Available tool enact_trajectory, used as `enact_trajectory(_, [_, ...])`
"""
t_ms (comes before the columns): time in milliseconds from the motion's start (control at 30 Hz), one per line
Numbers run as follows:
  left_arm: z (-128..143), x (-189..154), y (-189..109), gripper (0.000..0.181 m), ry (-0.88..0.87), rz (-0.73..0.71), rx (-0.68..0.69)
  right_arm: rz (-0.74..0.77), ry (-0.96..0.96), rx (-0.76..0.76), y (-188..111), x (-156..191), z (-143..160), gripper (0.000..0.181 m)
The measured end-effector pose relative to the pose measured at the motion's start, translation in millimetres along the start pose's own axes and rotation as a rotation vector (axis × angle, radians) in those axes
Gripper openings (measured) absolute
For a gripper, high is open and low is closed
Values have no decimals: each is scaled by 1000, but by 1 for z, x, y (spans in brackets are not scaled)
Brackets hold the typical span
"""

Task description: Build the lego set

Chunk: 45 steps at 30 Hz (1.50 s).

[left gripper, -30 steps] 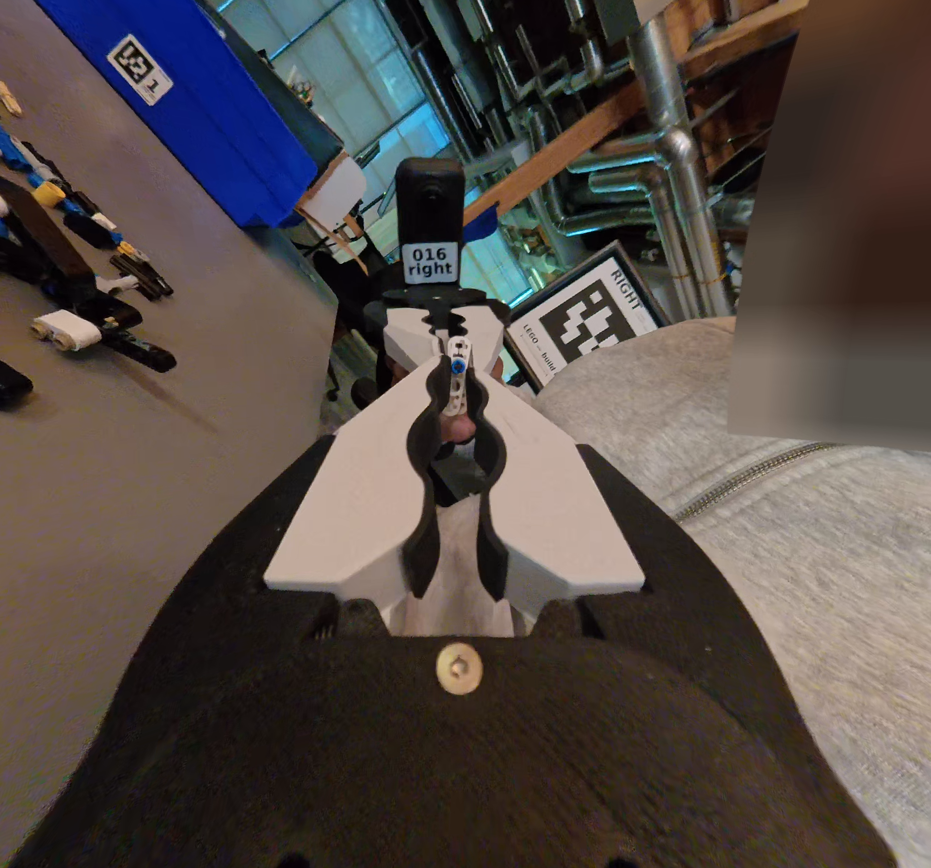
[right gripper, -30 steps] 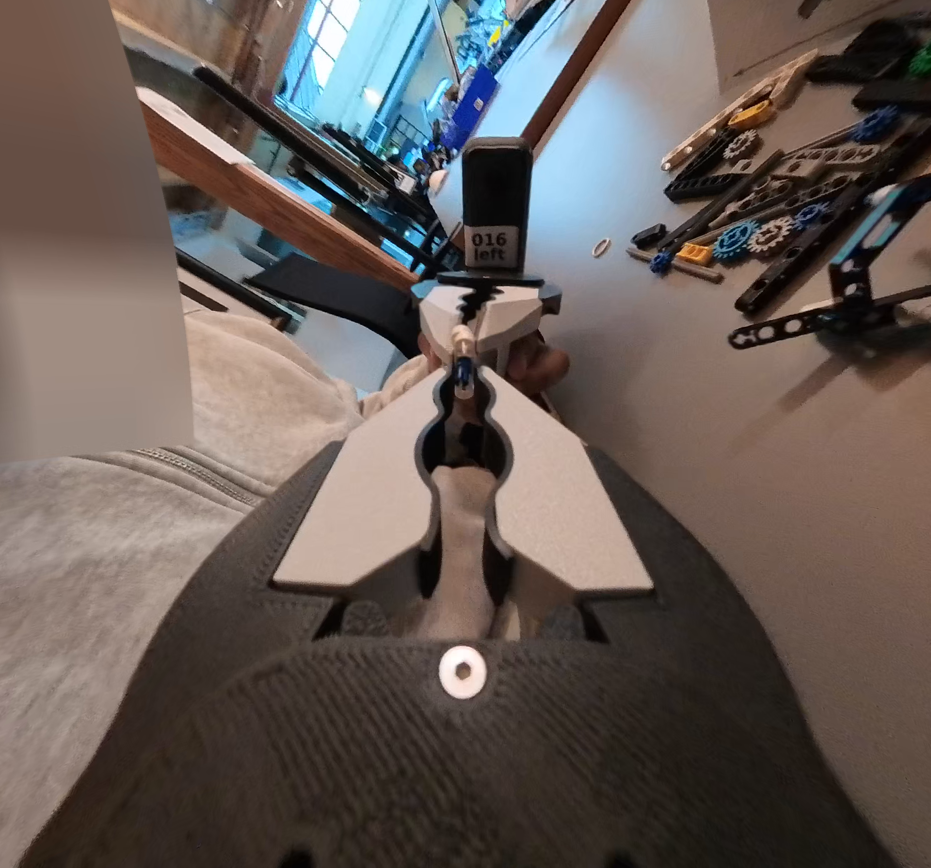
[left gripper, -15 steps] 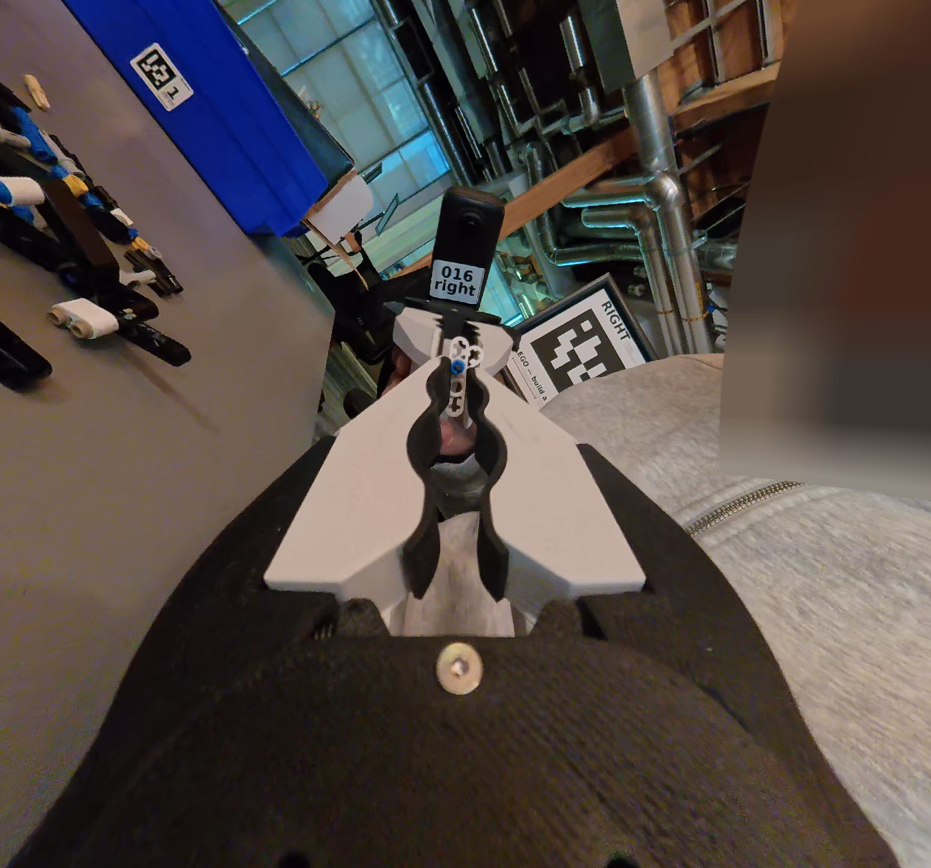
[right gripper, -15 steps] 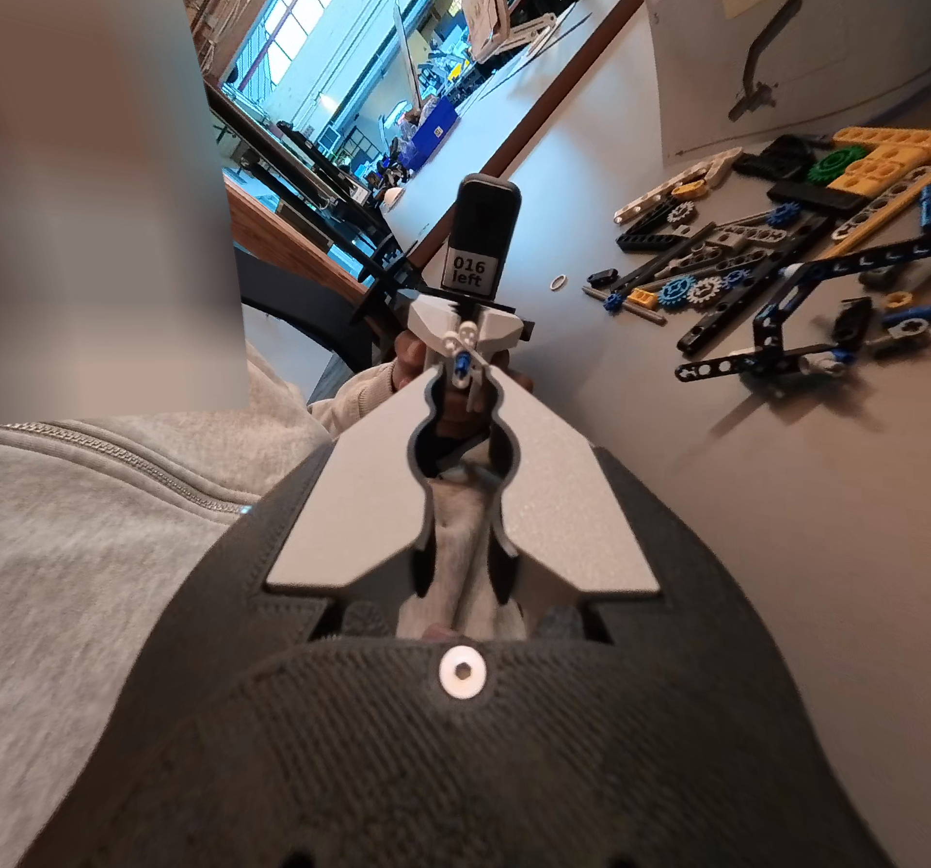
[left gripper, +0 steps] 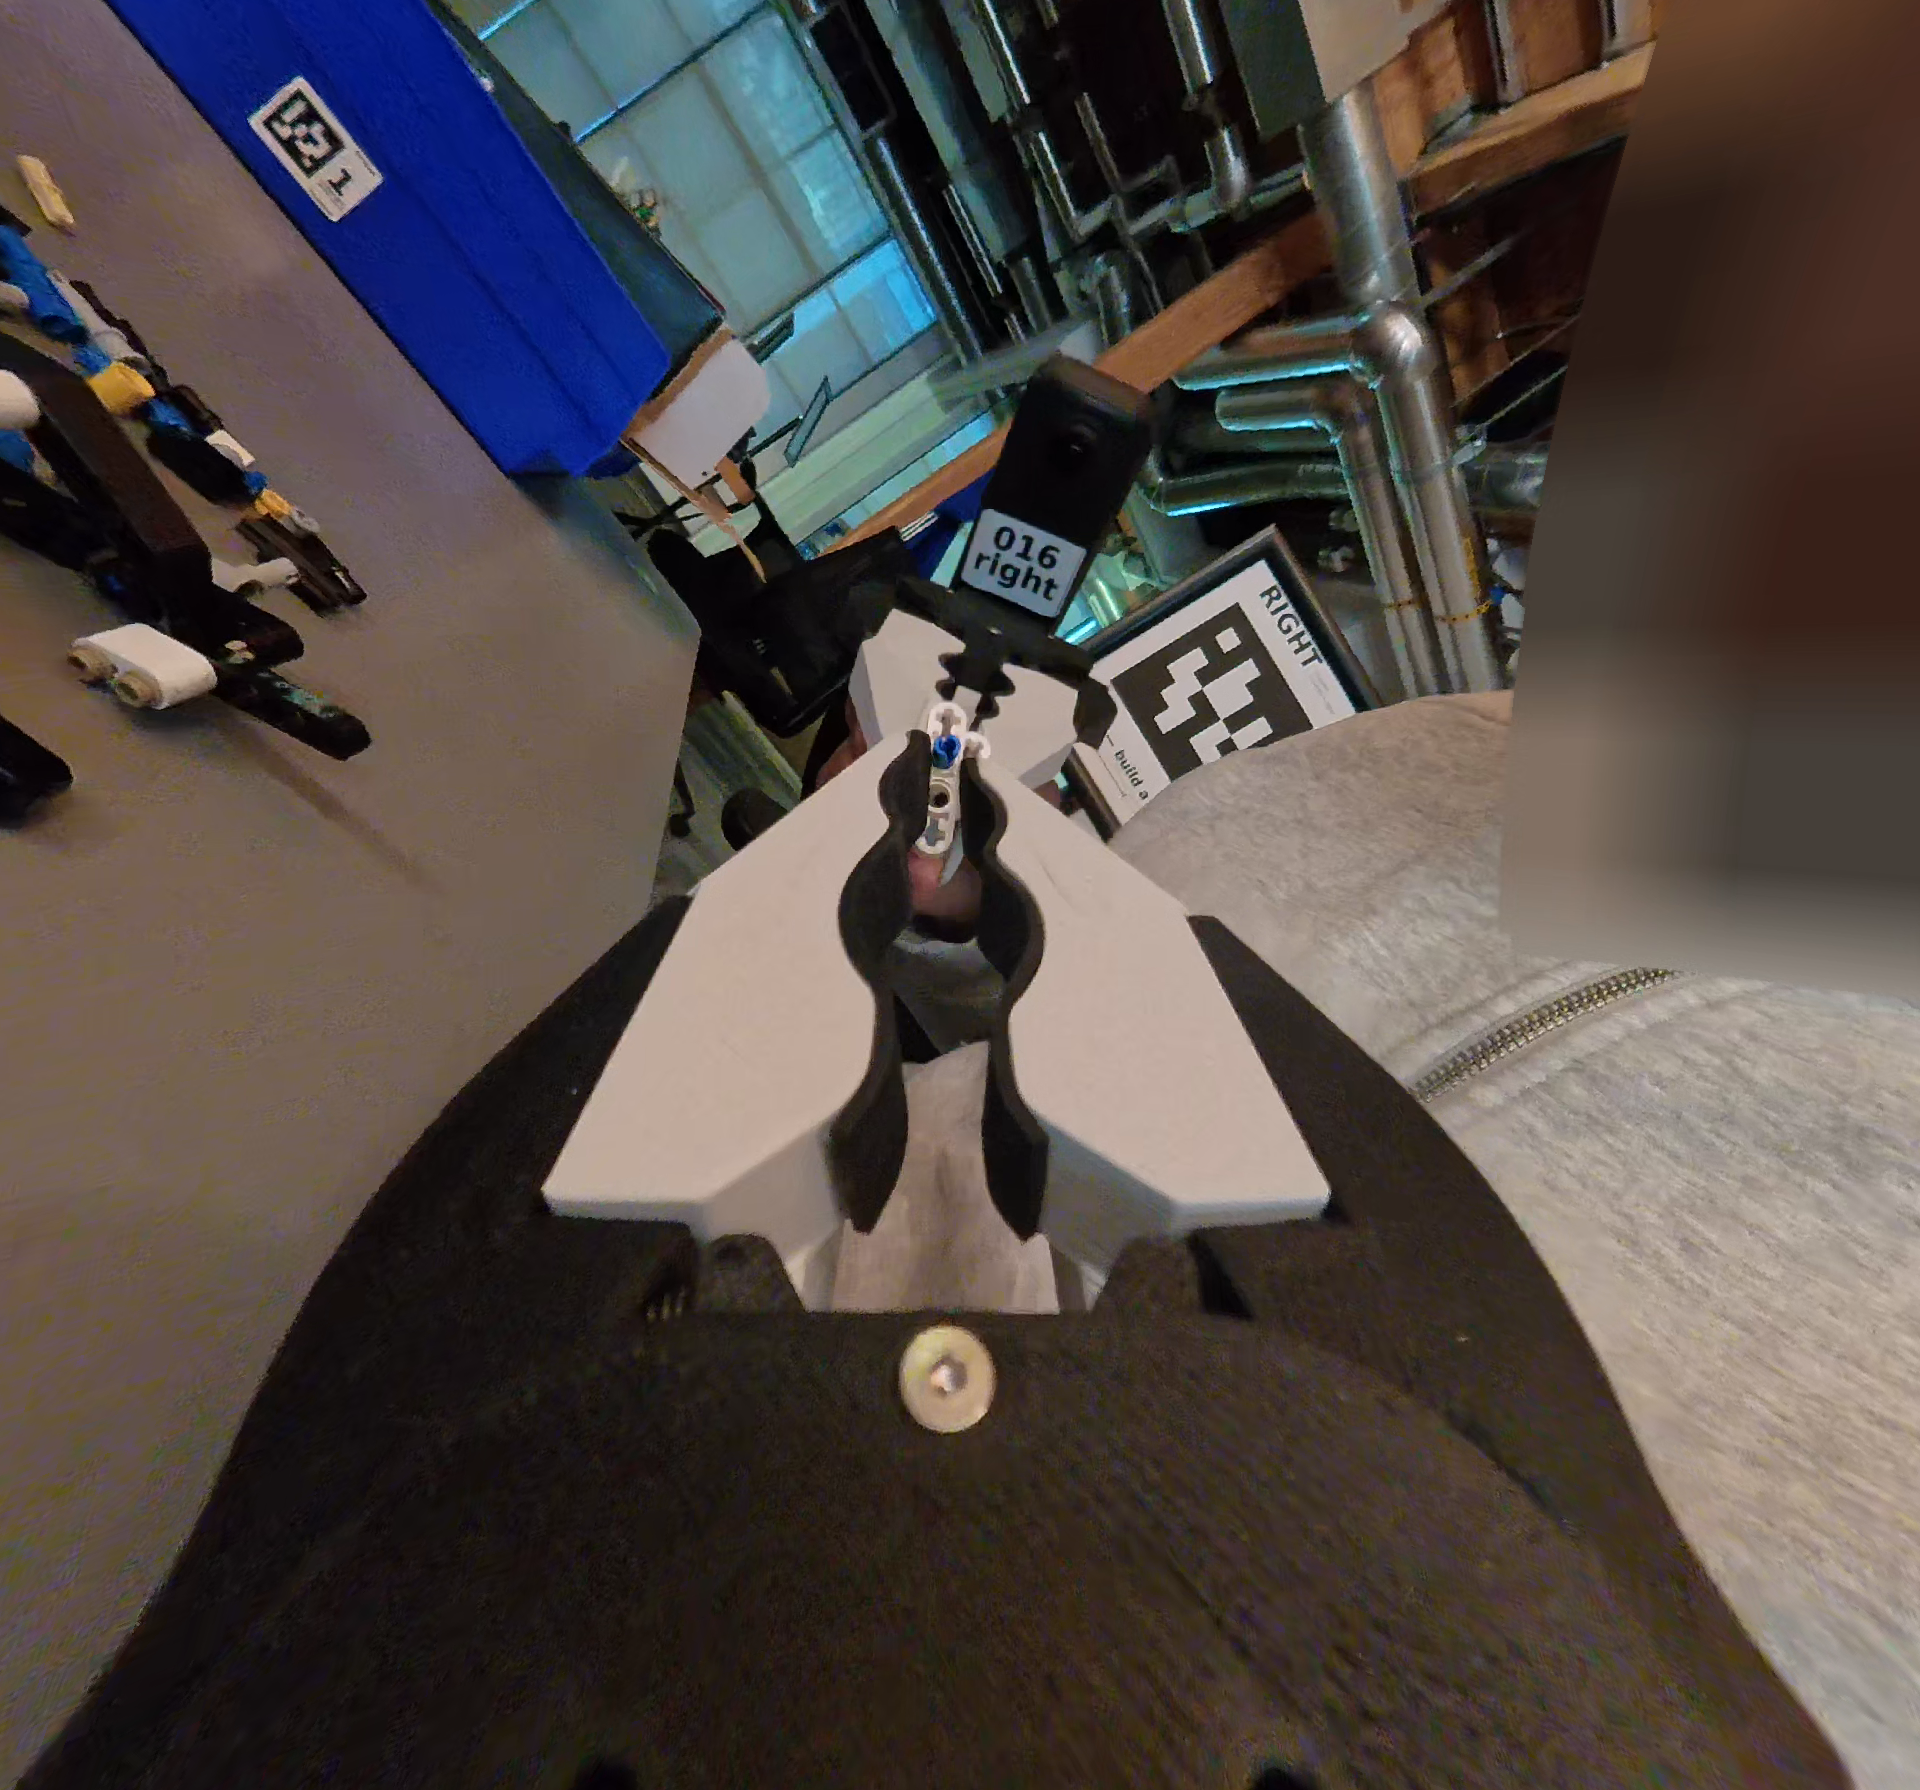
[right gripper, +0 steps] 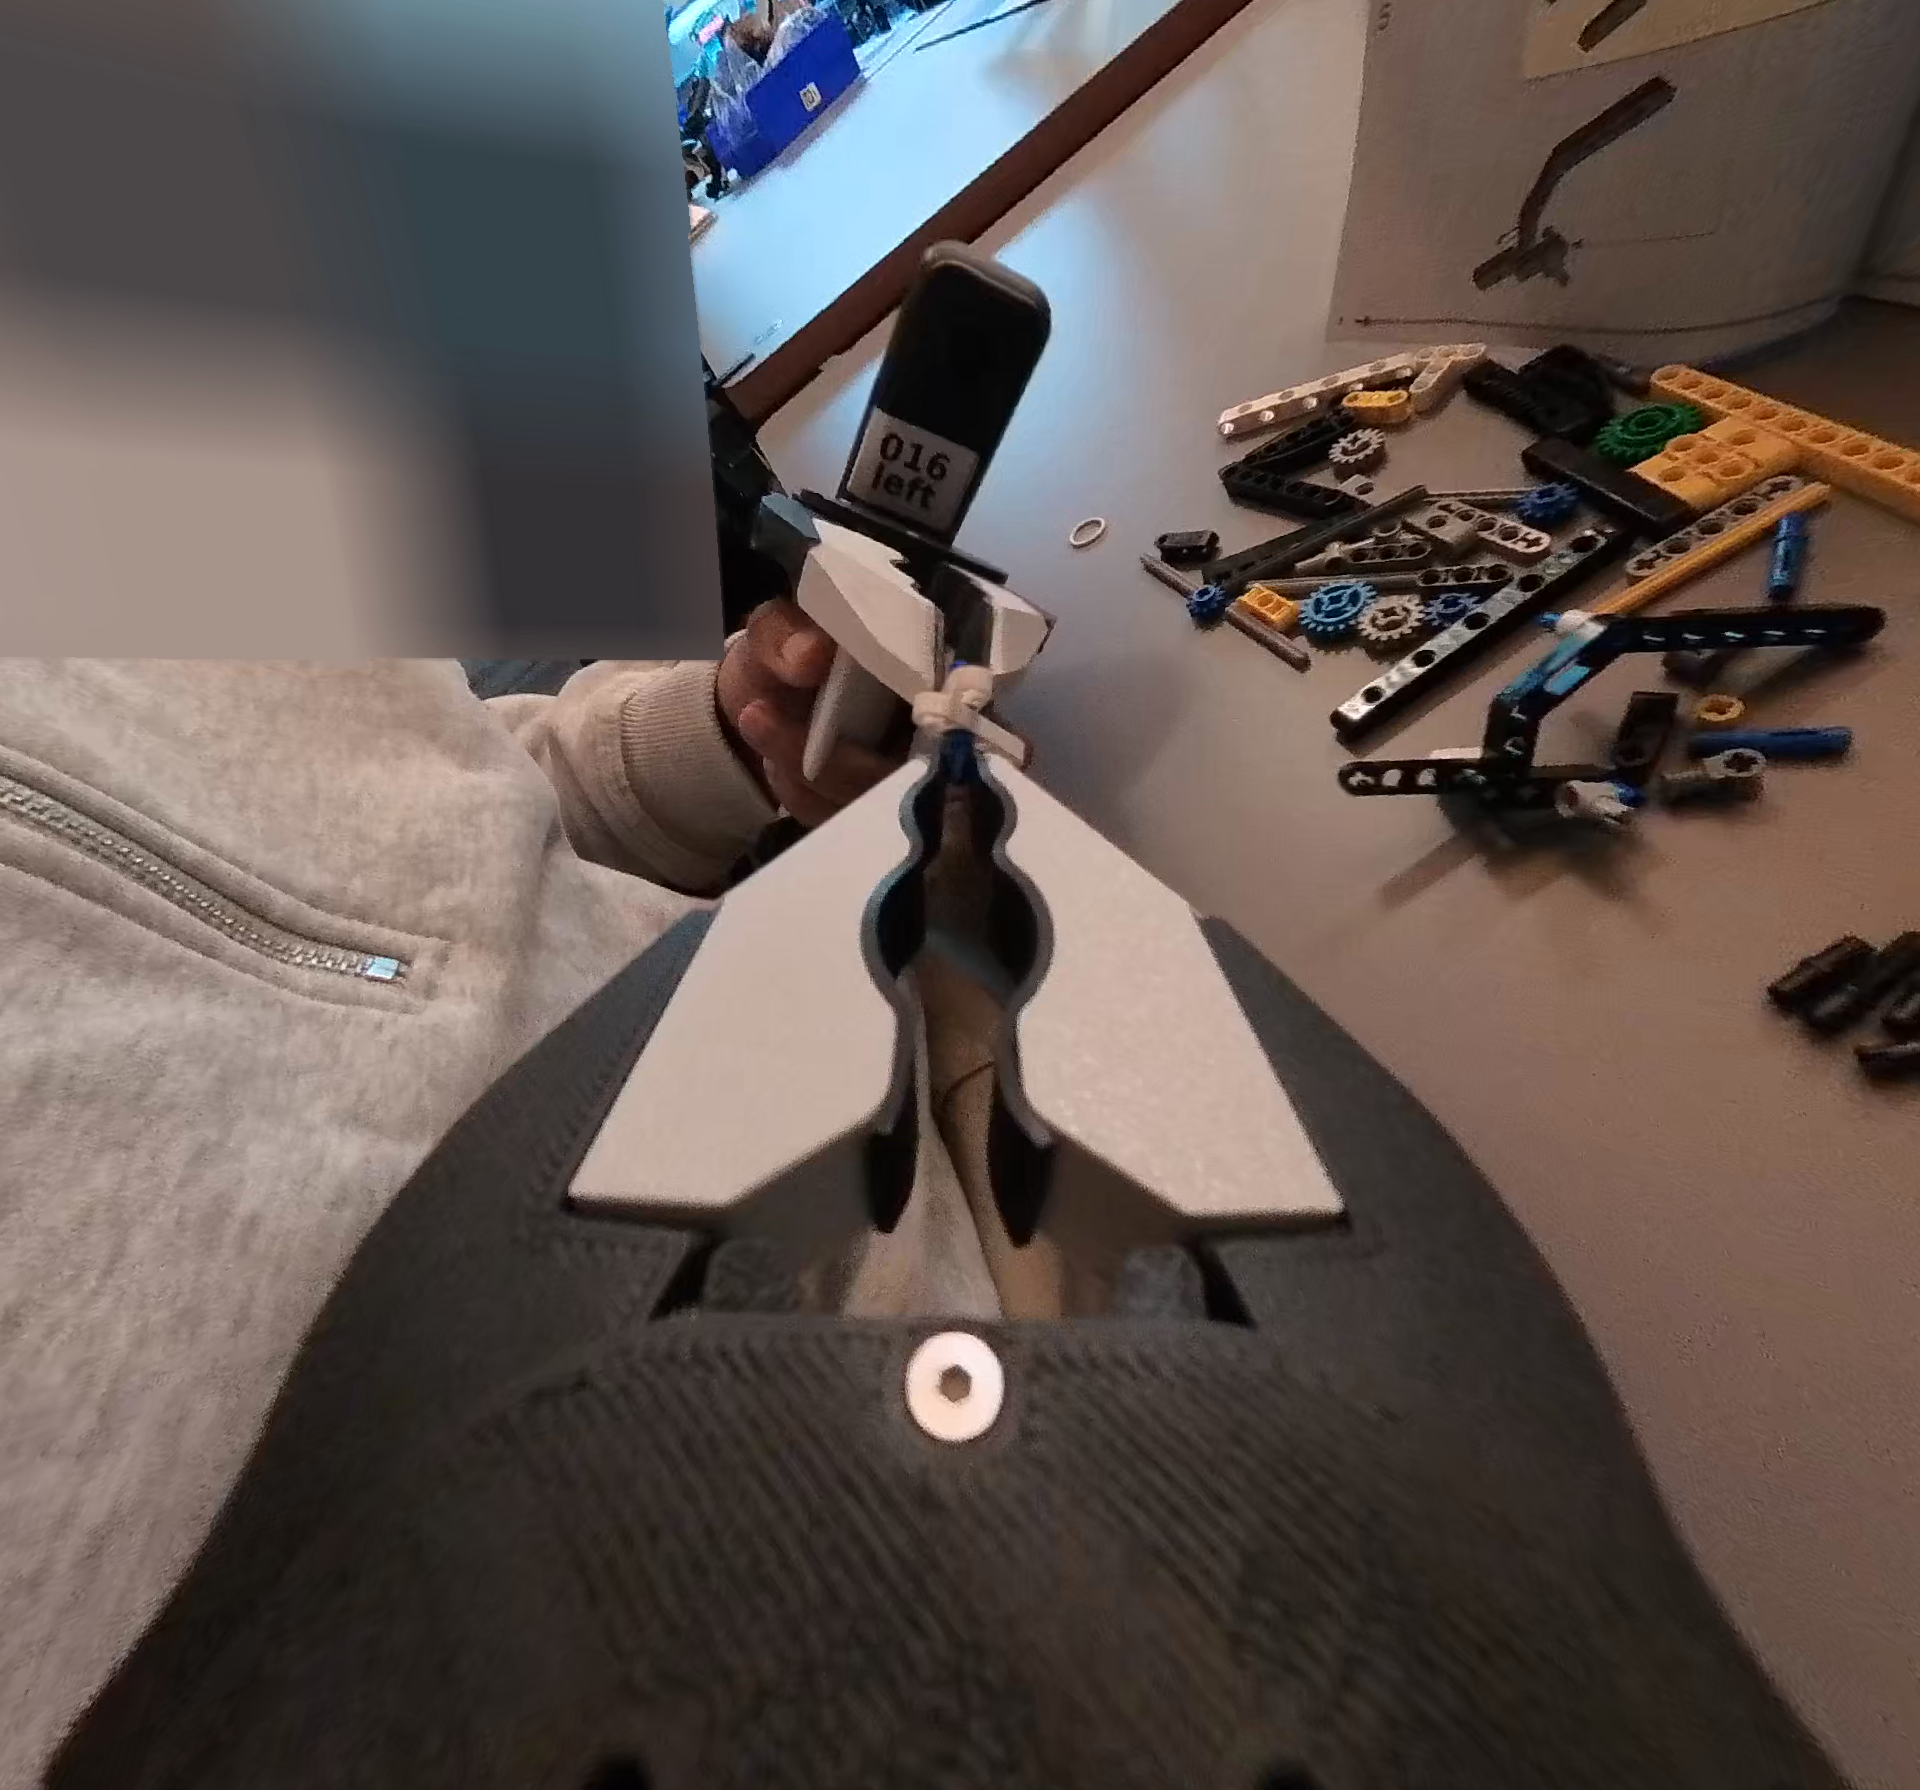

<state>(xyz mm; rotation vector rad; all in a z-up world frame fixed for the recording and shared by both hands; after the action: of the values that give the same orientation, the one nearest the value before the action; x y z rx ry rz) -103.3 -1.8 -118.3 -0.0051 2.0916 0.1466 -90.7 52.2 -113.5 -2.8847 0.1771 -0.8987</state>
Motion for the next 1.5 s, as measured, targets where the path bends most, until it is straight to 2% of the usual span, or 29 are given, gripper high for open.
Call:
enact_trajectory(33, [0,-1,0,4,10,-1,1,-5,9,-9,0,1,0,2])
enact_trajectory(400, [10,-6,0,4,78,16,85,-196,324,-114,-1,5,9,0])
enact_trajectory(767, [17,-13,1,4,-87,153,156,-351,434,-161,0,14,14,1])
enact_trajectory(833, [15,-10,3,5,-62,121,129,-342,447,-177,-1,12,13,2])
enact_trajectory(967, [4,-7,5,30,50,32,13,-381,532,-298,-7,3,2,2])
enact_trajectory(1067, [4,-6,4,46,141,-28,4,-436,611,-352,-6,1,2,2])
enact_trajectory(1167, [9,-6,7,44,120,-19,37,-456,648,-360,-1,1,5,2])
enact_trajectory(1333, [12,-10,6,12,88,34,50,-415,623,-355,-4,-1,4,2])
enact_trajectory(1500, [10,-7,5,16,24,45,47,-352,565,-310,-7,-2,4,2])
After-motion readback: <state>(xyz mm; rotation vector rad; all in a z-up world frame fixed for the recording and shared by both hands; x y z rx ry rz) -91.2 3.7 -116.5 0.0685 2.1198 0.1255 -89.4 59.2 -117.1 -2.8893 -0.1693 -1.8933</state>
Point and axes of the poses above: each gripper's, where its closed fingertips meet, y out along the fingers, z out of its underside, x = y × z across the jaws, the point moved 3 cm from there along -y, back along the fingers, and after that the axes turned 12 degrees about -z, right-handed, at the moved point
